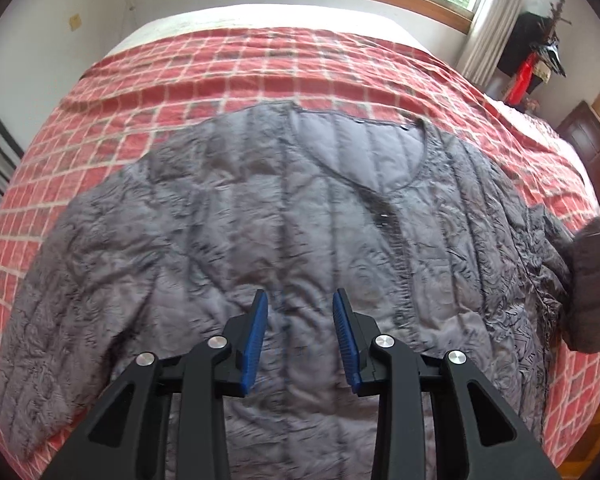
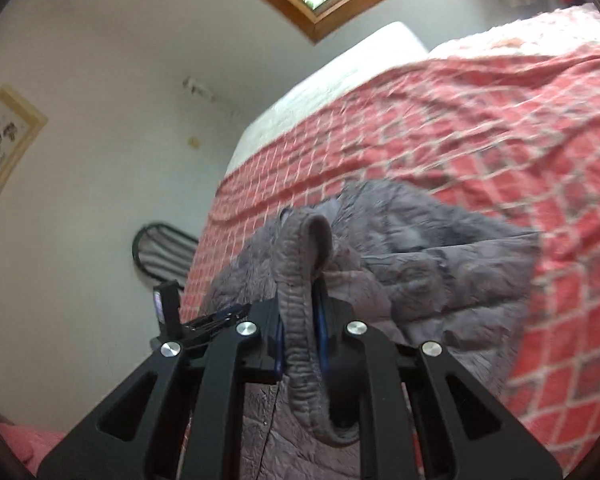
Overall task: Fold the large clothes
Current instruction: 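Reach down and grasp the grey jacket's hem with the right gripper, then grasp the jacket's front edge with the left gripper while the right gripper holds the hem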
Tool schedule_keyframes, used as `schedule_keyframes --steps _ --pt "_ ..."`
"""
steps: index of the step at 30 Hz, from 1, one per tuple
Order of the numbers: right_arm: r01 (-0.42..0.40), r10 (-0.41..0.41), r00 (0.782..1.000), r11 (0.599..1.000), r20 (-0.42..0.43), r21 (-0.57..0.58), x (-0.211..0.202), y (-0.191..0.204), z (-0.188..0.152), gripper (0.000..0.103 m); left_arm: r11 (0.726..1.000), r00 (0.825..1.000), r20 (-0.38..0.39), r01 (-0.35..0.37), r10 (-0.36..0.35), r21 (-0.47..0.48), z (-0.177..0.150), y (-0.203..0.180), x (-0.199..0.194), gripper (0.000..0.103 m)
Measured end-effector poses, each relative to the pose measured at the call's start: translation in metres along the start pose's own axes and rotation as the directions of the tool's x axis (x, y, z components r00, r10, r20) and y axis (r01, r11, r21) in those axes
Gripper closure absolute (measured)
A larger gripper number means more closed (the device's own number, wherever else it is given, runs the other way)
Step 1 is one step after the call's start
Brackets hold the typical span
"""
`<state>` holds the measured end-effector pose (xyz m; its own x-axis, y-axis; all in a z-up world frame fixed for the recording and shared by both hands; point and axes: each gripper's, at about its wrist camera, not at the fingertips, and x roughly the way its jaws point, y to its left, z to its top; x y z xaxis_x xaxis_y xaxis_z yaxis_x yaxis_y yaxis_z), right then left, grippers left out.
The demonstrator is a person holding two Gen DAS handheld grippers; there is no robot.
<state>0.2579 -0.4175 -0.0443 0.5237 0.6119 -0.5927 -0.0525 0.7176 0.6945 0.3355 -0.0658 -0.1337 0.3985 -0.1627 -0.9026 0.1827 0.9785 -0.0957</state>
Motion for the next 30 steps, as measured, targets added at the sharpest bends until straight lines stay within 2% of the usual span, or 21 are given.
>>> schedule_keyframes --steps 3,6,7,8,10,11,12,13,14,16,18,20,23,24,25,28,30 --pt "0.046 -0.048 0.995 0.999 -0.087 -0.029 0.06 0.016 0.004 0.092 1.0 1.0 0.003 0.0 0.0 -0.025 -0.002 0.016 -0.002 0.069" --pt "0.053 -0.056 0.985 0.998 -0.161 -0.021 0.106 0.023 0.002 0.092 0.999 1.0 0.0 0.009 -0.009 -0.046 -0.003 0.029 -0.003 0.069" --pt "0.051 -0.055 0.983 0.998 -0.174 -0.024 0.116 0.022 0.002 0.087 0.999 1.0 -0.001 0.013 -0.013 -0.05 -0.003 0.031 -0.003 0.069" --pt "0.038 -0.041 0.981 0.999 -0.191 -0.023 0.125 0.022 0.0 0.081 0.998 1.0 -0.004 0.023 -0.023 -0.055 -0.003 0.033 -0.003 0.069" --pt "-0.048 0.047 0.975 0.999 -0.219 0.0 0.13 0.024 -0.002 0.08 0.996 0.998 -0.011 0.059 -0.06 -0.063 -0.003 0.034 -0.004 0.063" --pt "-0.086 0.084 0.972 0.996 -0.22 0.001 0.127 0.026 -0.003 0.079 0.993 0.996 -0.014 0.09 -0.091 -0.07 -0.003 0.033 -0.005 0.059" --pt "-0.088 0.083 0.973 0.996 -0.213 -0.013 0.125 0.029 -0.002 0.076 0.99 0.993 -0.015 0.118 -0.119 -0.079 -0.002 0.032 -0.005 0.053" --pt "-0.067 0.059 0.979 0.997 -0.195 -0.036 0.114 0.031 -0.004 0.071 0.983 0.987 -0.015 0.161 -0.163 -0.089 -0.002 0.029 -0.006 0.051" --pt "-0.036 0.026 0.984 0.998 -0.175 -0.052 0.103 0.029 -0.006 0.07 0.976 0.979 -0.019 0.199 -0.201 -0.091 -0.001 0.024 -0.006 0.05" --pt "0.018 -0.025 0.99 0.998 -0.139 -0.052 0.082 0.02 -0.009 0.07 0.964 0.965 -0.041 0.254 -0.257 -0.079 0.0 0.009 -0.003 0.041" --pt "0.077 -0.08 0.991 0.997 -0.106 -0.03 0.06 0.004 -0.012 0.07 0.955 0.953 -0.07 0.29 -0.295 -0.068 0.0 -0.01 0.005 0.04" --pt "0.184 -0.184 0.981 0.983 -0.061 -0.006 0.033 -0.018 -0.021 0.07 0.944 0.937 -0.113 0.327 -0.33 -0.046 0.0 -0.035 0.016 0.04" --pt "0.271 -0.27 0.962 0.96 -0.025 0.071 -0.001 -0.054 -0.037 0.07 0.937 0.924 -0.163 0.349 -0.346 -0.013 0.0 -0.066 0.031 0.04" --pt "0.276 -0.276 0.961 0.956 -0.017 0.096 -0.007 -0.062 -0.041 0.07 0.935 0.919 -0.182 0.353 -0.349 -0.01 -0.001 -0.074 0.037 0.043" --pt "0.285 -0.286 0.958 0.95 -0.007 0.126 -0.013 -0.073 -0.046 0.07 0.935 0.916 -0.2 0.355 -0.348 -0.005 -0.002 -0.083 0.044 0.052" --pt "0.312 -0.322 0.947 0.93 0.019 0.194 -0.036 -0.097 -0.06 0.07 0.953 0.94 -0.183 0.301 -0.289 0.036 -0.005 -0.097 0.049 0.088" --pt "0.329 -0.342 0.939 0.921 0.028 0.21 -0.046 -0.105 -0.066 0.07 0.953 0.944 -0.146 0.303 -0.297 0.022 -0.003 -0.094 0.042 0.097"
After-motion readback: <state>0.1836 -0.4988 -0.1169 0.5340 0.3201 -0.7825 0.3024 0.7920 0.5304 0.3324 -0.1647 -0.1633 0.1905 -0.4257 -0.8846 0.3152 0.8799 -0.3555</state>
